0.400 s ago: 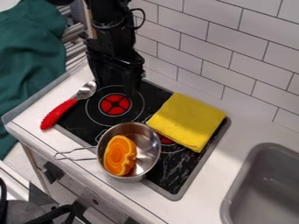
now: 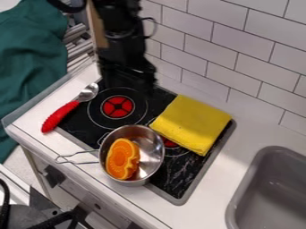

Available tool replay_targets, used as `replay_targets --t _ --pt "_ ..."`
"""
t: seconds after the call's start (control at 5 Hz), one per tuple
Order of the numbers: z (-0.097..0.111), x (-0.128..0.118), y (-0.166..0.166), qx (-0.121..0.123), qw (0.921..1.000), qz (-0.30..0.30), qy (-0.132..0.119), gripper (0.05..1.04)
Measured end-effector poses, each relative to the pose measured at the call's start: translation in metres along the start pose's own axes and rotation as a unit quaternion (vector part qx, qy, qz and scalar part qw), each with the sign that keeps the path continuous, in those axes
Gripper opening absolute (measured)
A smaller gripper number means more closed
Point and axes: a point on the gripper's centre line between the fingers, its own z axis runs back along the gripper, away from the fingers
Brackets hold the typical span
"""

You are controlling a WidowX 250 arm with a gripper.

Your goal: Move the yellow cloth to the left side of the burner

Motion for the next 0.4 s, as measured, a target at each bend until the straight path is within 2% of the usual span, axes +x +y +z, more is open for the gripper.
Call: replay_targets --t 0.4 --pt "-0.022 0.023 -0.038 -0.009 0.9999 0.009 0.008 1.001"
